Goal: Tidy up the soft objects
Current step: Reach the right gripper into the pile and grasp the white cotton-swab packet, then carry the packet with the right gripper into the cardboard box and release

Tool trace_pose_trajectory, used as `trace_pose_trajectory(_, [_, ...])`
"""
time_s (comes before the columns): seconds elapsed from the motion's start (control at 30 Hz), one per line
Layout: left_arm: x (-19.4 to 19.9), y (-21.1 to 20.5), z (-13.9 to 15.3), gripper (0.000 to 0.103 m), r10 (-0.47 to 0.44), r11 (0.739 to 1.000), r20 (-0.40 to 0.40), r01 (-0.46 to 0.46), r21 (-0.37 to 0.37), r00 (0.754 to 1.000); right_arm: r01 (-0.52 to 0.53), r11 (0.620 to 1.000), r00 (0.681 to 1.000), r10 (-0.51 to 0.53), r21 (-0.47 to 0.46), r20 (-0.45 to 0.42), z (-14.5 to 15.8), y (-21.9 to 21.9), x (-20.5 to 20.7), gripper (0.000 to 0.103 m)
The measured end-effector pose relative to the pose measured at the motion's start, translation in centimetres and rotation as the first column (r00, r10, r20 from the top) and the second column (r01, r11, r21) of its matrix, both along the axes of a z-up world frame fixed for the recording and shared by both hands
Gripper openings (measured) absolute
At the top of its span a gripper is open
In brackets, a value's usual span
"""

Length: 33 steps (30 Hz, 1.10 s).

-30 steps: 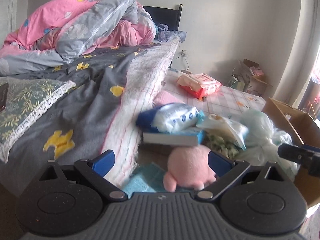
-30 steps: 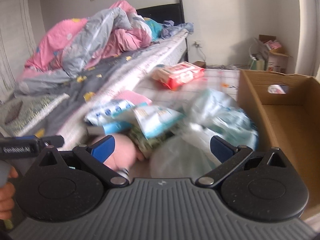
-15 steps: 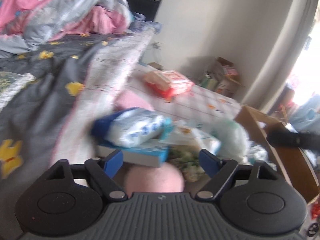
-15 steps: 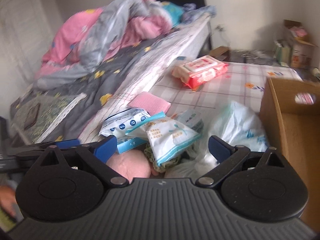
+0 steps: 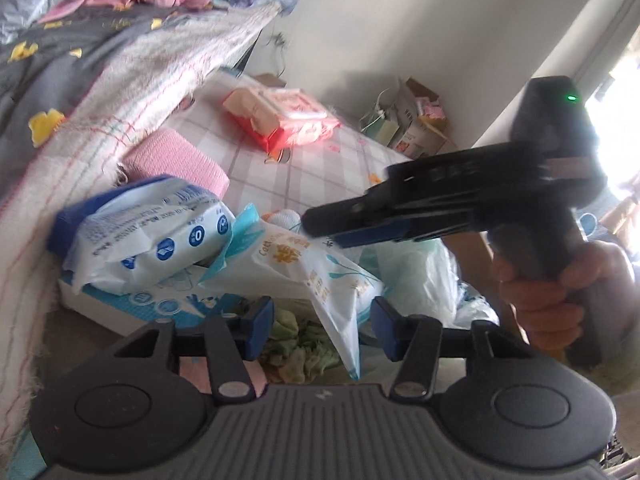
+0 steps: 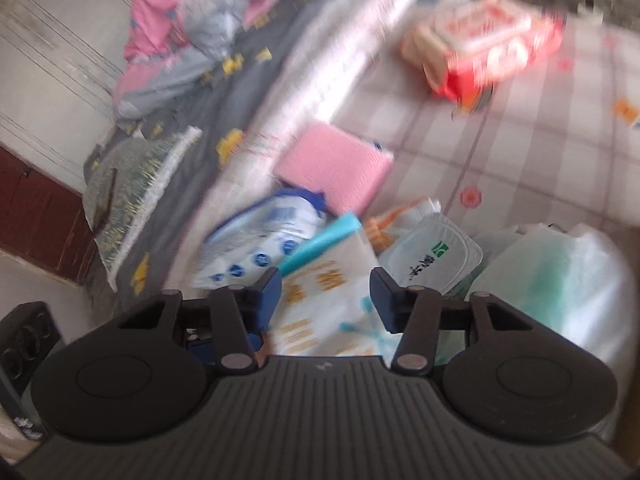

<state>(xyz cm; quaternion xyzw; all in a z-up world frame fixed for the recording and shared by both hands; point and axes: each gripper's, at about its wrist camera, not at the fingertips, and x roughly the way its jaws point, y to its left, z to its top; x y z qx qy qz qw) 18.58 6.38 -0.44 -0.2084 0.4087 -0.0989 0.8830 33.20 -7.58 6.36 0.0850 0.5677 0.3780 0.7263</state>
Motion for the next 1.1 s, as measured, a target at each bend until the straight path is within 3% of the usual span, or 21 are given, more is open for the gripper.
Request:
trace_pose_trajectory(0.13, [1.2,-0.3,-0.8,0.045,0.014,1.000,-0.042,-0.014,-0.010,0.999,-0.019,1.000,1.000,0.019,-0.008,-0.025,-1.9,0.6,0.8,0.047])
trace_pose_trajectory(0.3, [2.1,-0.4,-1.5,0.039,0.024,1.000,-0.065,-0.024,-0.009,0.998,-0.009,1.000,0.999,0.009,0.002,-0.049,-2.0,0.0,1.5,0.047])
trace_pose_trajectory(0.5, [2.4,-0.3,-2.0,0.022,0.030,0.999,-0.082,-0.032,-0.023,0.996,-0.027,0.999,0.996,0.029,0.026,-0.086,-2.3,0.4,1.2,0.046])
trace_pose_trajectory(0.57, [2.1,-0.5,-1.7,0.019,0.030,1.000,-0.070,-0.030,-0.002,0.997,-0.033,0.999,0.997,0.035,0.022,-0.074,-2.1,0.6,0.9,0.036])
trace_pose_trajectory(0.67, [1.6,-0.8,-0.9,0.018,0.025,1.000,-0.043,-0.025,0.016,0.999,-0.021,0.999,0.997,0.023,0.044,-0.068,-1.5,0.1,0.5,0.030])
trace_pose_trajectory(1.1, [-2.9,-4.1,5.8,0.018,-0.064,0.991,0.129,0.048,0.123,0.990,0.033,0.985,0.997,-0.045,0.172,0.069,6.1,-5.0,-4.5,0.027])
